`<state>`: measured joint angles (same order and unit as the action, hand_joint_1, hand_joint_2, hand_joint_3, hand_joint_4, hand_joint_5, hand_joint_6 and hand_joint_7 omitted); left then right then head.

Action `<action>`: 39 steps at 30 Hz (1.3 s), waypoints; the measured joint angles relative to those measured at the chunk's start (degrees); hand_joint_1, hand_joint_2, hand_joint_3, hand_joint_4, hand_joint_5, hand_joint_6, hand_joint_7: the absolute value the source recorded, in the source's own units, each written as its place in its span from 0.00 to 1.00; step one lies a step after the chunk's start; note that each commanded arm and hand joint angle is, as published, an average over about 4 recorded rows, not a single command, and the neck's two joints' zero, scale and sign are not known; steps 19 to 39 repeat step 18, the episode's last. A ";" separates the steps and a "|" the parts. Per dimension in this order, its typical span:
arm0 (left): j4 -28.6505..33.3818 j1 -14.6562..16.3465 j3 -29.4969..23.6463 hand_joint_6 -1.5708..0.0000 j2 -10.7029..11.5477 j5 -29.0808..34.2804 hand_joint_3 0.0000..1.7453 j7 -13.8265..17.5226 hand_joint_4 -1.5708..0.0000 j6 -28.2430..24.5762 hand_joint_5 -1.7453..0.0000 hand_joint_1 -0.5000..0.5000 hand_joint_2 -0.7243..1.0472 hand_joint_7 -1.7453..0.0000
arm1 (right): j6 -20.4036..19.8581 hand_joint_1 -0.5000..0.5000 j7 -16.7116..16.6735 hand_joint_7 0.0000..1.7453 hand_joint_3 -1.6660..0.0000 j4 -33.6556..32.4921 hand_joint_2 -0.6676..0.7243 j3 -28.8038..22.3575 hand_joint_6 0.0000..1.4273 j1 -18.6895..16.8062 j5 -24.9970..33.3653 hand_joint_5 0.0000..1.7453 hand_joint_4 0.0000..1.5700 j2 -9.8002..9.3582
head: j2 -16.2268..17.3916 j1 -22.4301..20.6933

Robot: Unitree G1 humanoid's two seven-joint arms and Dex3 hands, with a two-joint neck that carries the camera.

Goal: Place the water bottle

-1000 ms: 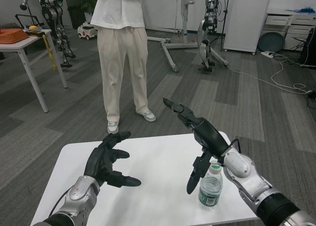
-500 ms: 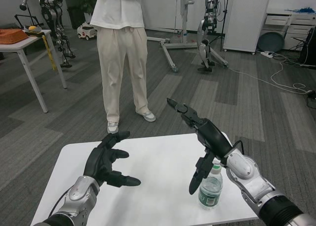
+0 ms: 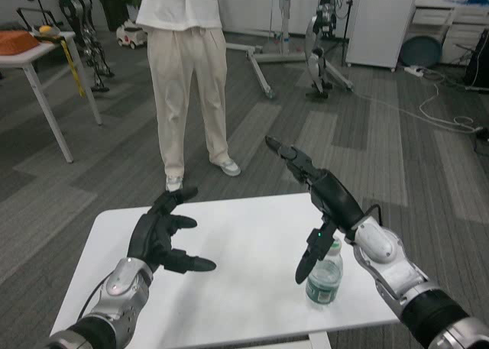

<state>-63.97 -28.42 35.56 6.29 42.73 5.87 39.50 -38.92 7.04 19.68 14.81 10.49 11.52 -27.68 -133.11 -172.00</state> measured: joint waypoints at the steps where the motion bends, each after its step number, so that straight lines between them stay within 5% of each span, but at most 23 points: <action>1: 0.01 0.02 -0.02 1.00 0.00 -0.03 0.09 -0.01 1.00 0.00 0.00 0.00 0.40 0.60 | 0.00 0.04 0.03 0.00 1.00 -0.04 0.64 -0.13 0.00 -0.14 0.00 0.00 0.00 0.00 | 0.07 0.01; 39: 0.67 0.08 -0.22 1.00 0.02 -0.03 0.10 -0.12 1.00 0.10 0.00 0.00 0.40 0.60 | 0.01 0.04 0.37 0.00 1.00 -0.93 0.64 -1.36 0.00 -0.81 0.00 0.00 0.00 0.00 | 0.40 0.46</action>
